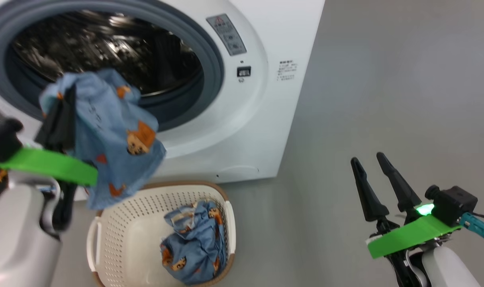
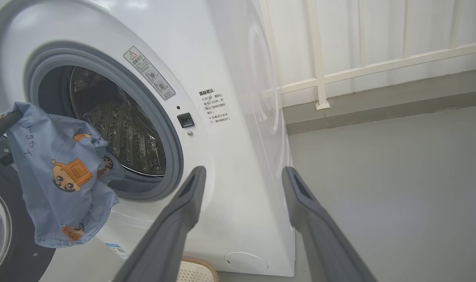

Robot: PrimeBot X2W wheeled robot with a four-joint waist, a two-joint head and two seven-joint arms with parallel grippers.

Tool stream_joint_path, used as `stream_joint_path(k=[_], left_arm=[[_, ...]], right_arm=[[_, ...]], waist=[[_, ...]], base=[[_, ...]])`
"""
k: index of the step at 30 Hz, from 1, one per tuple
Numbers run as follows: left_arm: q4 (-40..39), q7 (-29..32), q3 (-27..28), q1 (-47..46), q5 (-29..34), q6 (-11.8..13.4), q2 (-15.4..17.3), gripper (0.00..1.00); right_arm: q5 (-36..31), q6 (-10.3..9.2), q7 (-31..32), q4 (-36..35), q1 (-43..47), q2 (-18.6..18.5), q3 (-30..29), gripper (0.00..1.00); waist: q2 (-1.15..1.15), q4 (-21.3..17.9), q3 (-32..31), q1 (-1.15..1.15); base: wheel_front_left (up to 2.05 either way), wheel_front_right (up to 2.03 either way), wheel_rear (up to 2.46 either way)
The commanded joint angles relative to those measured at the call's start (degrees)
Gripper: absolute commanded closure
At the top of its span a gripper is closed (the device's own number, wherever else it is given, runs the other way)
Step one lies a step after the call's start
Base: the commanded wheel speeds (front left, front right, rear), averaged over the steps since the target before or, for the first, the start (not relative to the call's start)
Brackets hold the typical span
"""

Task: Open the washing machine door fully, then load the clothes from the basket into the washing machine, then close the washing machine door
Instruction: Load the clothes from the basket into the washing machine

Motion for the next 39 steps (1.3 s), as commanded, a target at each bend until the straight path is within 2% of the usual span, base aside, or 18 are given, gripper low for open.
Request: stream_joint_path(k=[1, 8, 17, 29, 33, 39], left_arm=[[0.34, -0.32, 2.27, -4.35, 0.33, -0.74, 2.0, 1.0], [10.96, -0.71, 1.39, -17.11, 1.12, -2.47, 2.64, 1.0], [22.68, -1.08, -0.99, -29.54, 1.66, -3.16, 3.44, 1.0], [31.03, -1.27, -5.52, -40.82, 1.1, -3.24, 6.77, 1.0], [31.33, -1.32, -6.04, -46.39, 1.95, -3.24, 8.19, 1.0], [19.41, -1.34, 1.12, -48.47, 8.11, -1.51, 8.01, 1.0]], right_arm=[[-0.7, 0.09, -0.27, -1.79, -1.65, 0.16, 0.89, 0.0], [-1.71, 0.09, -0.27, -3.17, -4.68, 2.24, 0.69, 0.0], [-2.26, 0.09, -0.27, -4.15, -7.2, 4.8, 0.72, 0.0], [-2.4, 0.09, -0.27, -4.92, -8.73, 7.13, 1.66, 0.0], [-2.53, 0.09, -0.27, -5.17, -8.4, 7.58, 1.64, 0.0], [-2.8, 0.09, -0.27, -5.74, -8.79, 8.03, 1.76, 0.0]], waist=[[0.0, -2.43, 5.01, 0.0], [0.0, -5.62, 13.43, 0.0], [0.0, -9.47, 21.03, 0.0], [0.0, -13.66, 27.52, 0.0], [0.0, -14.9, 28.82, 0.0], [0.0, -15.48, 30.04, 0.0]], base=[[0.0, 0.0, 0.0], [0.0, 0.0, 0.0], [0.0, 0.0, 0.0], [0.0, 0.0, 0.0], [0.0, 0.0, 0.0], [0.0, 0.0, 0.0]])
